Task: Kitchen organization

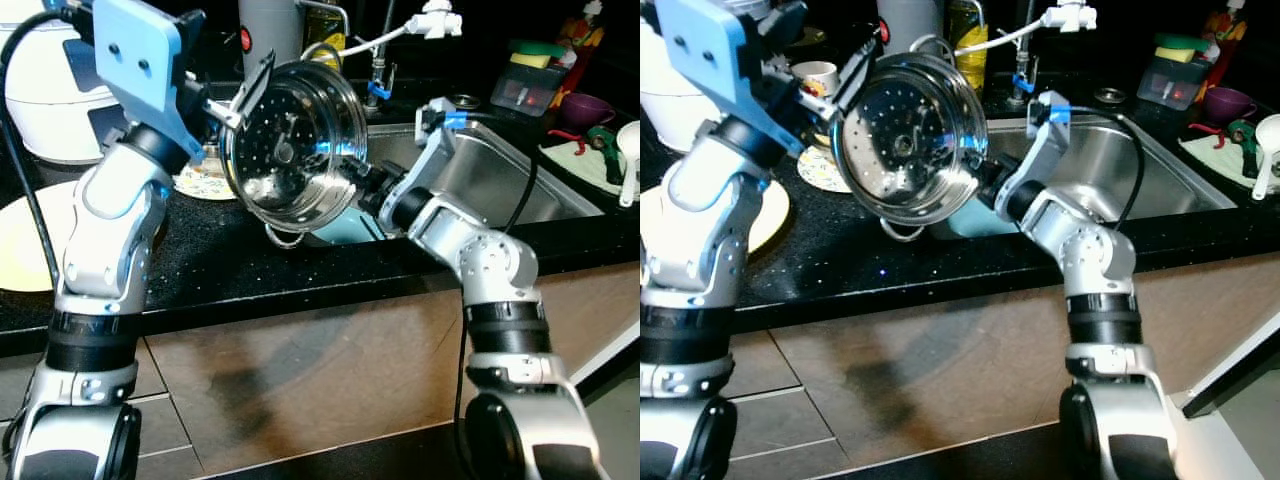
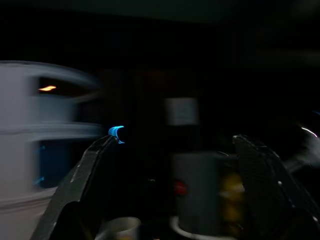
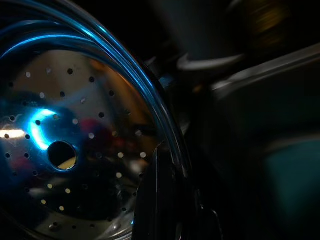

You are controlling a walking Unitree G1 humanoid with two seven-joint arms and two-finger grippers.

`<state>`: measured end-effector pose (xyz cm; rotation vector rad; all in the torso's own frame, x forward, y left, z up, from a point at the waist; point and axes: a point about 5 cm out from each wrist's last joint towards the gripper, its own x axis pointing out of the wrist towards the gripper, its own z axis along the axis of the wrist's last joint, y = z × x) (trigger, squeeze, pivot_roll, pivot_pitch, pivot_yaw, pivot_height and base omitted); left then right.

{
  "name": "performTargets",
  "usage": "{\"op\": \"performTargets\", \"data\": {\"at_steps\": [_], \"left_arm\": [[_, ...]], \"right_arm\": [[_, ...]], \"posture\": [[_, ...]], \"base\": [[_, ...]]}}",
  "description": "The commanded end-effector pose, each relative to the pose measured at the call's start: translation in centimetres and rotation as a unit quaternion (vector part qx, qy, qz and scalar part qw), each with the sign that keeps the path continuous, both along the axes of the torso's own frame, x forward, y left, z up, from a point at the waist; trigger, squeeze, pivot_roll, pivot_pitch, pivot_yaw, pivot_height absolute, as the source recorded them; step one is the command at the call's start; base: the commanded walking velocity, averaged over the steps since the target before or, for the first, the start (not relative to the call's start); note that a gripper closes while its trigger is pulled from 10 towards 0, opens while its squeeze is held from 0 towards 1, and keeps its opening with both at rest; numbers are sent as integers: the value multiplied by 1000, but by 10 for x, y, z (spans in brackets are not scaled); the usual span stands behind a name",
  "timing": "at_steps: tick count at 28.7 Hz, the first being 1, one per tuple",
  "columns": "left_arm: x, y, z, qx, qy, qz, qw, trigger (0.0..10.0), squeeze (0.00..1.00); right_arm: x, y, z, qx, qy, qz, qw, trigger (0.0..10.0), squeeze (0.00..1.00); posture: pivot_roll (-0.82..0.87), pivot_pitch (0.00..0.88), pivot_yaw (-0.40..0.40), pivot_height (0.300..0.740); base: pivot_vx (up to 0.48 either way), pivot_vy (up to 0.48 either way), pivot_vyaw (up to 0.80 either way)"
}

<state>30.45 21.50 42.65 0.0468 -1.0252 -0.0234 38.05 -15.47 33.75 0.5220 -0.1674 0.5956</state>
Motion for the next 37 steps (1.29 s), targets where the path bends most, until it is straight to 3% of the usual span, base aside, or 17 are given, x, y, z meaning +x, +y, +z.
{"op": "performTargets", "data": {"at_steps": [1, 2, 3, 4, 5, 6, 9, 10, 37], "left_arm": [[2, -6, -1, -24, 11, -65, 998, 10000, 0], [2, -6, -1, -24, 11, -65, 998, 10000, 0], [3, -10, -2, -35, 20, -112, 993, 10000, 0], [3, -21, -3, -15, 32, -155, 987, 10000, 0], [3, -21, -3, -15, 32, -155, 987, 10000, 0], [2, -31, -6, 10, 46, -191, 980, 10000, 0], [2, -41, -10, 36, 58, -221, 973, 10000, 0], [1, -54, -17, 74, 74, -250, 963, 10000, 0], [1, -54, -17, 74, 74, -250, 963, 10000, 0]], "right_arm": [[2, -7, 4, 3, -11, -18, 1000, 0, 0], [2, -7, 4, 3, -11, -18, 1000, 0, 0], [3, -12, 3, -12, -12, -38, 999, 0, 0], [5, -17, 2, -38, -14, -63, 997, 0, 0], [5, -17, 2, -38, -14, -63, 997, 0, 0], [6, -20, 1, -56, -16, -79, 995, 0, 0], [8, -23, -1, -79, -18, -102, 991, 0, 0], [11, -30, -3, -104, -22, -140, 984, 0, 0], [11, -30, -3, -104, -22, -140, 984, 0, 0]], "posture": [[12, 173, -9, 740], [12, 173, -9, 740], [12, 173, -9, 740], [13, 176, -7, 740], [13, 176, -7, 740], [13, 175, -7, 740], [13, 175, -7, 740], [15, 173, -5, 740], [15, 173, -5, 740]], "base": [[0, 0, 0], [0, 0, 0], [0, 0, 0], [0, 0, 0], [0, 0, 0], [0, 0, 0], [0, 0, 0], [0, 0, 0], [0, 0, 0]]}}
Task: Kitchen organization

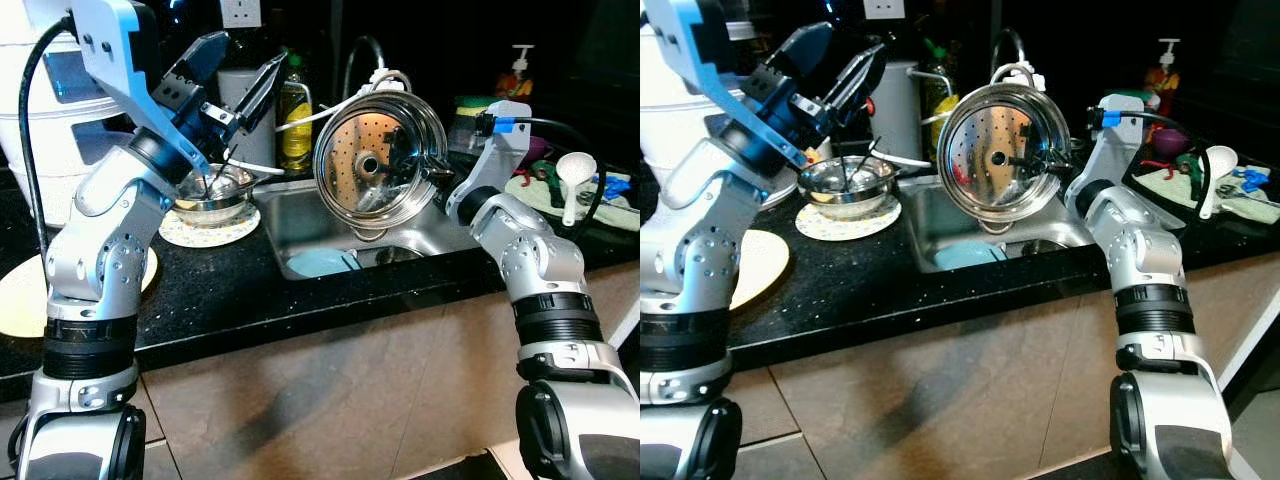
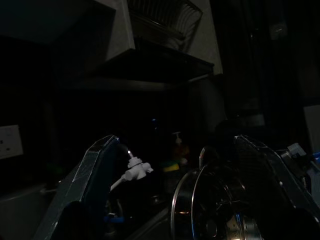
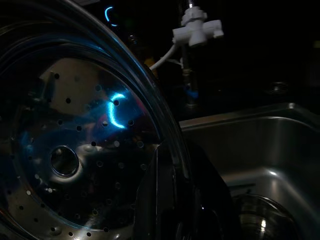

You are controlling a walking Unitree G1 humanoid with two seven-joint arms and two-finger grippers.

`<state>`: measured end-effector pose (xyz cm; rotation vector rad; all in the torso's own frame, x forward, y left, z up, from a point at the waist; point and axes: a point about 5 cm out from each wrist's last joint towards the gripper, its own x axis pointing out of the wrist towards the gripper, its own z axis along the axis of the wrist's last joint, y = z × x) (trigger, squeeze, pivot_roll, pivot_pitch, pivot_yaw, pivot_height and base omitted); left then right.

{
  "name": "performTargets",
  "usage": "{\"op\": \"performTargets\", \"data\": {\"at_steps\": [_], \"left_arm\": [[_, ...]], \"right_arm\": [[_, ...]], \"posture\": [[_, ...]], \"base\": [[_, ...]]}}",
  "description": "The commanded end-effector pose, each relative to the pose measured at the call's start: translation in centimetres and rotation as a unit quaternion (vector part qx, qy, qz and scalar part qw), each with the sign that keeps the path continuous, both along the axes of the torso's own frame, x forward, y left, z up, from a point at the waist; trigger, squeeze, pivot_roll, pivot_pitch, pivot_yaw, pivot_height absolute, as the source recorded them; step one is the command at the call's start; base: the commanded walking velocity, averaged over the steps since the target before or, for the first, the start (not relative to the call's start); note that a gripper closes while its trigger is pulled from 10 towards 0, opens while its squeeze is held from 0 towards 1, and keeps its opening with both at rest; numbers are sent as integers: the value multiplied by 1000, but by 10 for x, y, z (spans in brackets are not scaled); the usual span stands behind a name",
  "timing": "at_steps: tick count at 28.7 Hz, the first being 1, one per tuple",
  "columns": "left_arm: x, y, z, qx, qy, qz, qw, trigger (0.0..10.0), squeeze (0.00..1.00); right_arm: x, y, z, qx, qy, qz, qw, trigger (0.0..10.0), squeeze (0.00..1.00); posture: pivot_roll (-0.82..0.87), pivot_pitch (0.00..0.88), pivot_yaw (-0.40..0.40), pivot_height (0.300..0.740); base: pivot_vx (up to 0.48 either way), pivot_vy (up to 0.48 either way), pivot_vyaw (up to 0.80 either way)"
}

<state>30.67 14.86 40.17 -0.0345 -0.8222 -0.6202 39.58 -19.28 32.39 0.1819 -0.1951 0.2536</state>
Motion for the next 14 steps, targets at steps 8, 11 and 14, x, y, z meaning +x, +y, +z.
{"op": "performTargets", "data": {"at_steps": [8, 11, 14], "left_arm": [[-1, 12, 8, -35, -10, 19, 999, 10000, 0], [-1, 12, 8, -35, -10, 19, 999, 10000, 0], [-1, 12, 8, -35, -10, 19, 999, 10000, 0]], "right_arm": [[-5, 9, 11, 43, -9, 49, 998, 0, 0], [-5, 9, 11, 43, -9, 49, 998, 0, 0], [-5, 9, 11, 43, -9, 49, 998, 0, 0]], "posture": [[15, 173, -5, 740], [15, 173, -5, 740], [15, 173, -5, 740]], "base": [[0, 0, 0], [0, 0, 0], [0, 0, 0]]}}
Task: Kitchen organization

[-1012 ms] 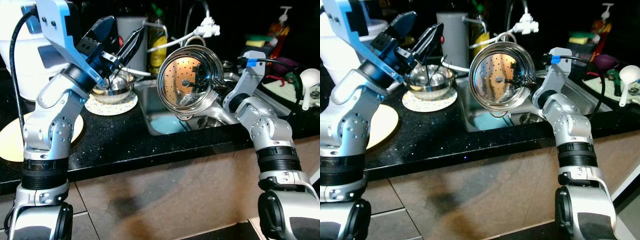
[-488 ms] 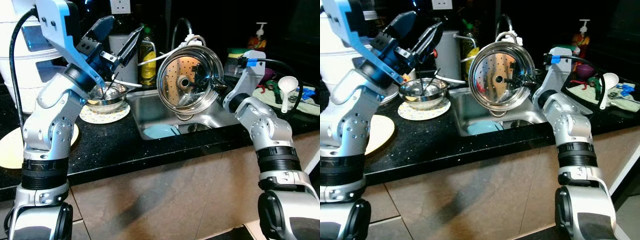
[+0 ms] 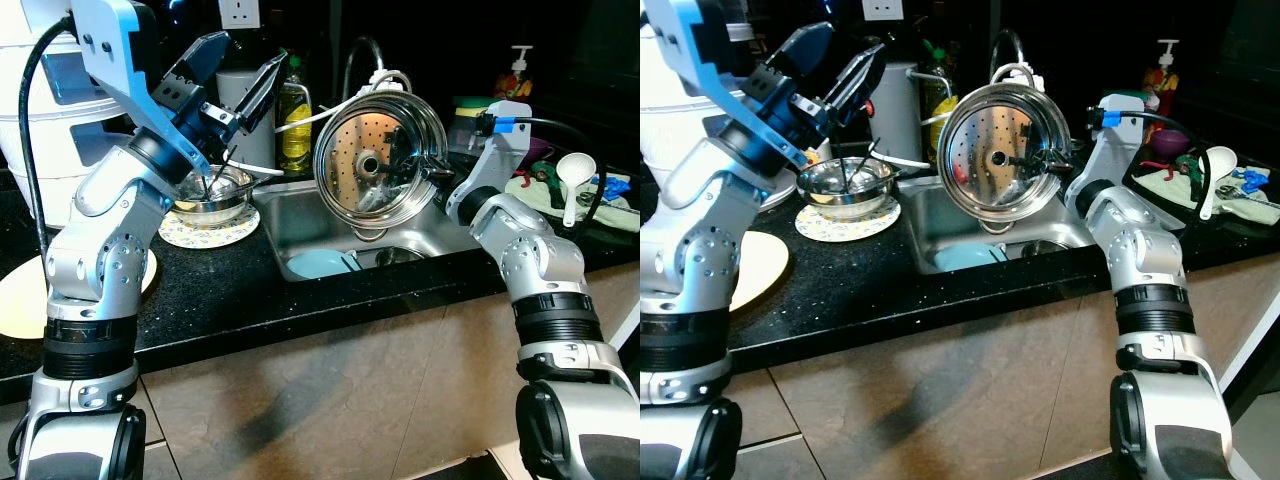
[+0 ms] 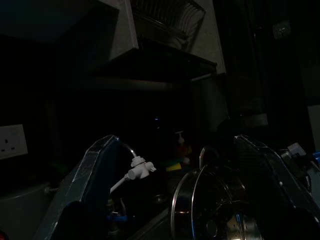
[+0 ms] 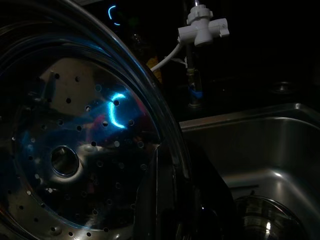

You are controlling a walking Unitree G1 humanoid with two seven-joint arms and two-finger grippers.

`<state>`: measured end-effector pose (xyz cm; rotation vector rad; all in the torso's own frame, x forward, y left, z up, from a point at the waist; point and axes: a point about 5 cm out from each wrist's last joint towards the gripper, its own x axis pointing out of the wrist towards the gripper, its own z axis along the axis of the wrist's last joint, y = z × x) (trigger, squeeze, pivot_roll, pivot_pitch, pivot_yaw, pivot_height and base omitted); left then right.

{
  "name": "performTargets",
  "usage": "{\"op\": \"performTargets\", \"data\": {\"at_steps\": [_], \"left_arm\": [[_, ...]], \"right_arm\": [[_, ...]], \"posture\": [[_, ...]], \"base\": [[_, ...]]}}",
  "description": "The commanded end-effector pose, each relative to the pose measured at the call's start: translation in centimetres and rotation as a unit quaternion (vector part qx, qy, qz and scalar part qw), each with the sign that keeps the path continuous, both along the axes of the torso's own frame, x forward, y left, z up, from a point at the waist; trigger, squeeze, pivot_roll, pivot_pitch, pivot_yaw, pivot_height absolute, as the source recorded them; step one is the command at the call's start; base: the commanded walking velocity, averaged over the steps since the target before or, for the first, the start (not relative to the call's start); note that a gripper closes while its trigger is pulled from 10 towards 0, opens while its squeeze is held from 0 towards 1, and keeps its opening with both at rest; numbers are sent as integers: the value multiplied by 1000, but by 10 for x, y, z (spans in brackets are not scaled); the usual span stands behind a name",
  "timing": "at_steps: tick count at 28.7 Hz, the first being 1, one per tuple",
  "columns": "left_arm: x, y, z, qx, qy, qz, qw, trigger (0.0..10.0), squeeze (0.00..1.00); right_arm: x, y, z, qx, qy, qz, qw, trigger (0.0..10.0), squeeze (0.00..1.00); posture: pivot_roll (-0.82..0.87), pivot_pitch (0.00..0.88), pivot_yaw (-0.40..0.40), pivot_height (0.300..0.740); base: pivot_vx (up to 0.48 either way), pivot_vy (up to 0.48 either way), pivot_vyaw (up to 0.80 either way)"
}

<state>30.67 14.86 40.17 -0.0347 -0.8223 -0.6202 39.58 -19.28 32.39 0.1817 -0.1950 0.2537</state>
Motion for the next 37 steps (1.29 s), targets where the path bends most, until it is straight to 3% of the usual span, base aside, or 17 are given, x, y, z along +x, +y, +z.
{"op": "performTargets", "data": {"at_steps": [1, 17, 18, 20, 21, 22, 23, 37], "left_arm": [[-1, 12, 8, -35, -10, 19, 999, 10000, 0], [-1, 12, 8, -35, -10, 19, 999, 10000, 0], [17, -27, -30, 72, 65, 13, 995, 10000, 0], [17, -27, -30, 72, 65, 13, 995, 10000, 0], [28, -43, -55, 122, 109, 31, 986, 10000, 0], [28, -43, -55, 122, 109, 31, 986, 10000, 0], [37, -56, -79, 167, 147, 53, 973, 10000, 0], [38, -51, -79, 168, 146, 64, 973, 10000, 0]], "right_arm": [[-5, 9, 11, 43, -9, 49, 998, 0, 0], [-5, 9, 11, 43, -9, 49, 998, 0, 0], [10, -1, -8, -101, -26, -58, 993, 10000, 0], [10, -1, -8, -101, -26, -58, 993, 10000, 0], [16, 0, -21, -178, -33, -80, 980, 10000, 0], [16, 0, -21, -178, -33, -80, 980, 10000, 0], [20, 2, -33, -248, -37, -84, 964, 10000, 0], [21, 4, -33, -257, -39, -84, 962, 10000, 0]], "posture": [[15, 173, -5, 740], [15, 173, -5, 740], [22, 0, 0, 740], [22, 0, 0, 740], [22, 0, 0, 740], [22, 0, 0, 740], [20, 0, 0, 740], [18, 0, 0, 740]], "base": [[0, 0, 0], [0, 0, 0], [0, 0, 0], [0, 0, 0], [0, 0, 0], [0, 0, 0], [0, 0, 0], [0, 0, 0]]}}
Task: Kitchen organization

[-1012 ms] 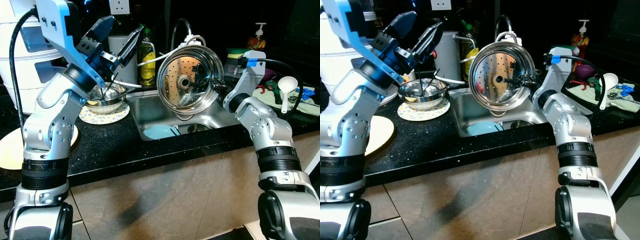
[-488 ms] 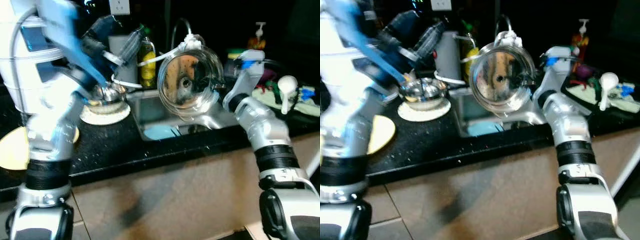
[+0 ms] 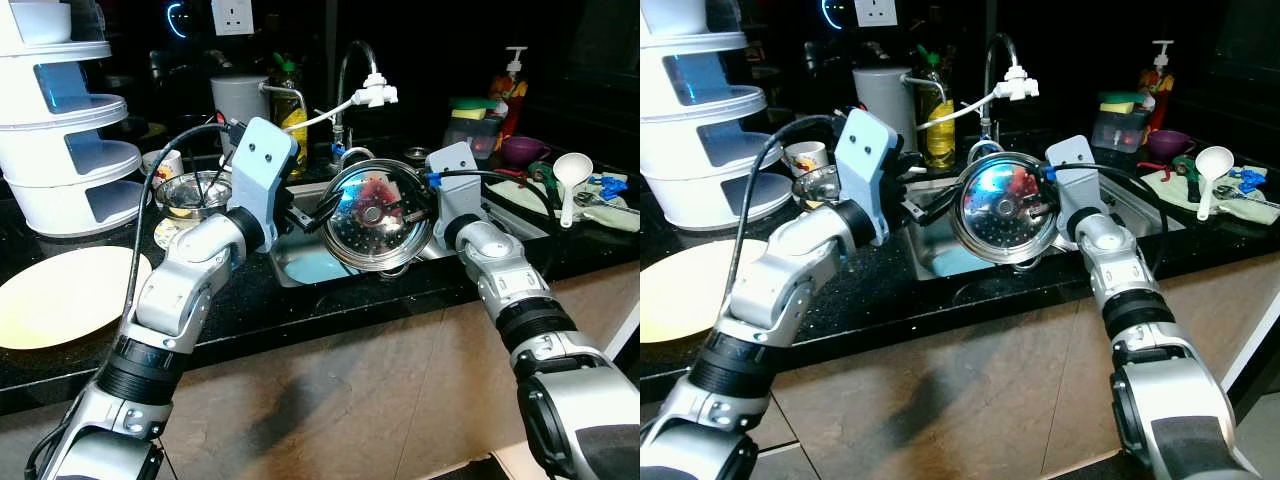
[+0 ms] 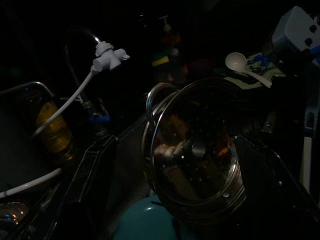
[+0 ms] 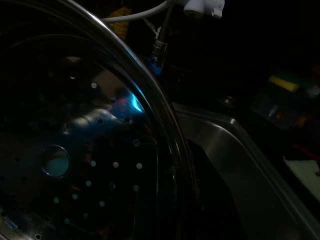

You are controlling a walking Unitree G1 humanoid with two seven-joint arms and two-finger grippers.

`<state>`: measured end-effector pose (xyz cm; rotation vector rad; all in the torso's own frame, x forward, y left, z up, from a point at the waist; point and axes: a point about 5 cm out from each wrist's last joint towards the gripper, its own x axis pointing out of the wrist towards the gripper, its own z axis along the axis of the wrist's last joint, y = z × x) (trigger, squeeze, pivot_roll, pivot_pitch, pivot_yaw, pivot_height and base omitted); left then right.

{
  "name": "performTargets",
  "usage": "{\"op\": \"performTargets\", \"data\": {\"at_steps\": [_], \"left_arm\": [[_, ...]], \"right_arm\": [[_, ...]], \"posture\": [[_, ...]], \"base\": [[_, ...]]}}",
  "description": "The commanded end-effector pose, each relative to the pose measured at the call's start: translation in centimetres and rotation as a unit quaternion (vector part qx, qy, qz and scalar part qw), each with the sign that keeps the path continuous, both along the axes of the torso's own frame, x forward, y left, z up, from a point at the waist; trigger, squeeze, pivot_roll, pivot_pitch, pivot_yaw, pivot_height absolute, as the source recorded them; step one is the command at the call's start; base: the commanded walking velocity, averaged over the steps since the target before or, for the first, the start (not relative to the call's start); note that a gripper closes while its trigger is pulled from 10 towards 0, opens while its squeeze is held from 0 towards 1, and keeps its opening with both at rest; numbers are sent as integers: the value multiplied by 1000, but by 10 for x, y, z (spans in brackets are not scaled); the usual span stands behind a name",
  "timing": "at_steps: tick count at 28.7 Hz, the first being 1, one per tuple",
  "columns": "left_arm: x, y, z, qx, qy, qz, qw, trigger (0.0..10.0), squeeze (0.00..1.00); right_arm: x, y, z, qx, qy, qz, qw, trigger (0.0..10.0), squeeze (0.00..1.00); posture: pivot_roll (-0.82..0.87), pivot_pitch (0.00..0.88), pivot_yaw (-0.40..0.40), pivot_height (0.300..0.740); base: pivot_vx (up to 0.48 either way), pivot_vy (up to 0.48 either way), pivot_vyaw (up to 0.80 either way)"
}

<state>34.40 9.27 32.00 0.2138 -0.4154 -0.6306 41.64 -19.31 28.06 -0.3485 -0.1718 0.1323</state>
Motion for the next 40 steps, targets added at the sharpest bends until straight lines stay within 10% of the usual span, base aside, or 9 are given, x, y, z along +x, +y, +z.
{"op": "performTargets", "data": {"at_steps": [1, 11, 16, 18, 19, 21, 24, 35, 40], "left_arm": [[1, 6, 2, 7, -9, 16, 1000, 10000, 0], [1, 15, 1, 18, -15, 46, 999, 10000, 0], [-4, 16, -1, 25, -19, 56, 998, 10000, 0], [-5, 17, -2, 28, -18, 58, 998, 10000, 0], [-6, 18, -2, 29, -17, 61, 998, 10000, 0], [-7, 20, -3, 30, -16, 63, 997, 10000, 0], [-9, 22, -4, 27, -14, 64, 997, 10000, 0], [-11, 33, 10, -32, -26, 56, 998, 10000, 0], [-25, 27, 22, -113, -11, -61, 992, 10000, 0]], "right_arm": [[2, 5, 12, -12, -26, 2, 1000, 10000, 0], [8, 34, 25, -36, -54, 8, 998, 10000, 0], [10, 58, 13, -50, -30, 43, 997, 10000, 86], [10, 63, 7, -52, -22, 48, 997, 10000, 988], [10, 64, 4, -55, -18, 48, 997, 10000, 1000], [9, 65, 0, -60, -14, 47, 997, 10000, 1000], [9, 62, 0, -58, -20, 39, 997, 10000, 0], [2, 33, 45, 95, -123, 70, 985, 10000, 0], [-4, 36, 64, 342, -104, 244, 901, 10000, 0]], "posture": [[18, 0, 0, 740], [29, 0, 0, 740], [49, 260, -61, 740], [53, 261, -68, 740], [55, 262, -70, 740], [58, 264, -71, 740], [59, 262, -66, 740], [40, 256, -42, 740], [38, 254, -38, 740]], "base": [[0, 0, 0], [0, 0, 0], [0, 0, 0], [0, 0, 0], [0, 0, 0], [0, 0, 0], [0, 0, 0], [0, 0, 0], [0, 0, 0]]}}
